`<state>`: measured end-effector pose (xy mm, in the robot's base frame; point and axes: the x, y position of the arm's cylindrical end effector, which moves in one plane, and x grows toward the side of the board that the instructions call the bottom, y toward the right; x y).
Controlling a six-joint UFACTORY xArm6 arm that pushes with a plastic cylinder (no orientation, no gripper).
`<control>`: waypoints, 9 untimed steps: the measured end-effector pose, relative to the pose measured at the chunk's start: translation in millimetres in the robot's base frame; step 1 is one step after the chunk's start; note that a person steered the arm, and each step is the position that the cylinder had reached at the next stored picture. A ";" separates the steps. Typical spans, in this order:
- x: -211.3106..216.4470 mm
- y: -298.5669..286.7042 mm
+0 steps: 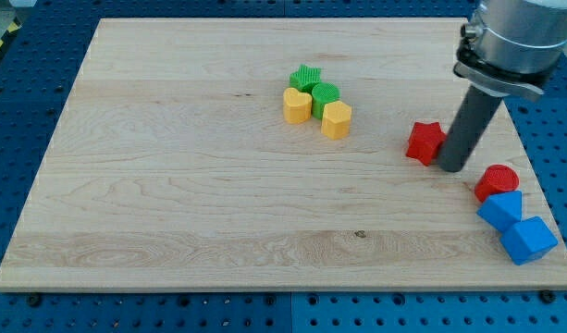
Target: Push the red star diagonally below the yellow hexagon
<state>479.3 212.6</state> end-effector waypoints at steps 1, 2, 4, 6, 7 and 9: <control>-3.6 36.9; -12.7 35.4; -17.3 35.4; -31.3 42.6; -35.8 53.7; -38.3 -11.5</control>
<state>440.9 201.1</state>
